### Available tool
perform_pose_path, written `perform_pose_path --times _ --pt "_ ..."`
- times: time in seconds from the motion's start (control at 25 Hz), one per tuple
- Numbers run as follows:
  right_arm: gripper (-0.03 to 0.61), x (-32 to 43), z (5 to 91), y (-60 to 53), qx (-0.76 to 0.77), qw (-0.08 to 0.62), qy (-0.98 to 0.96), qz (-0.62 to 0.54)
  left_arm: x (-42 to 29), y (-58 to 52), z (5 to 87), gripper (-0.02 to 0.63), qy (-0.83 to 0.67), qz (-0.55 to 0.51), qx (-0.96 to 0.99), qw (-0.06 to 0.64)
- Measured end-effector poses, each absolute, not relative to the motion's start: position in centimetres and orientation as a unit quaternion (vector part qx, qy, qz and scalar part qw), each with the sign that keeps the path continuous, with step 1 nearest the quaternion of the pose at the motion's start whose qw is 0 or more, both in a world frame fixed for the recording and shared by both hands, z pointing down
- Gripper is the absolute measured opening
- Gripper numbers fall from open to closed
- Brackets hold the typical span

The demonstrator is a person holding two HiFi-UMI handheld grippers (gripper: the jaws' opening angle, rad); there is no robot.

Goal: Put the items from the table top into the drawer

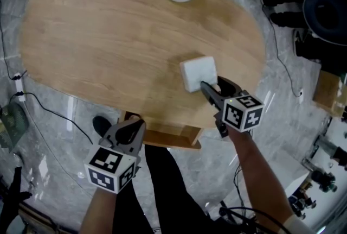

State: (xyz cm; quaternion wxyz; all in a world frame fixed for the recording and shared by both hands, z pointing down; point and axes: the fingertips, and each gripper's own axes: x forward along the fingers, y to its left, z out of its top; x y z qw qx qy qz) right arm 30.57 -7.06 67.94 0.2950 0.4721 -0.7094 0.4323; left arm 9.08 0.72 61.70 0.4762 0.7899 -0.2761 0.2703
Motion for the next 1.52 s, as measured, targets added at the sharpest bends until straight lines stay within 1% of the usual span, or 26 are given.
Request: perform_pose_path --times 0.16,0.24,0.28,0.44,1.12,1.52 --pt "0.219 30.3 68.1 -7.2 0.453 0.289 -0.717 0.445 9.2 0.8 62.1 0.0 -0.276 0.269 0.789 0.479" --pt "0.163 30.1 67.9 -7.3 0.446 0.302 -0.725 0.429 9.0 0.9 62.3 0.0 -0.277 0.268 0.788 0.48" --pt "0.145 30.1 67.8 -7.3 0.444 0.308 -0.729 0.421 9.0 1.0 62.4 0.0 -0.277 0.268 0.787 0.481" --pt "0.109 29.4 67.2 -7.3 0.44 0.314 -0.736 0.409 8.7 1.1 62.1 0.0 -0.276 0.27 0.787 0.481" --pt "0.103 26.1 65.3 -4.3 0.451 0.298 -0.738 0.405 5.9 1.9 60.8 0.0 -0.279 0.269 0.795 0.467" --pt "0.103 23.9 64.7 0.6 0.463 0.282 -0.73 0.415 4.2 5.2 61.0 0.0 -0.267 0.282 0.798 0.462"
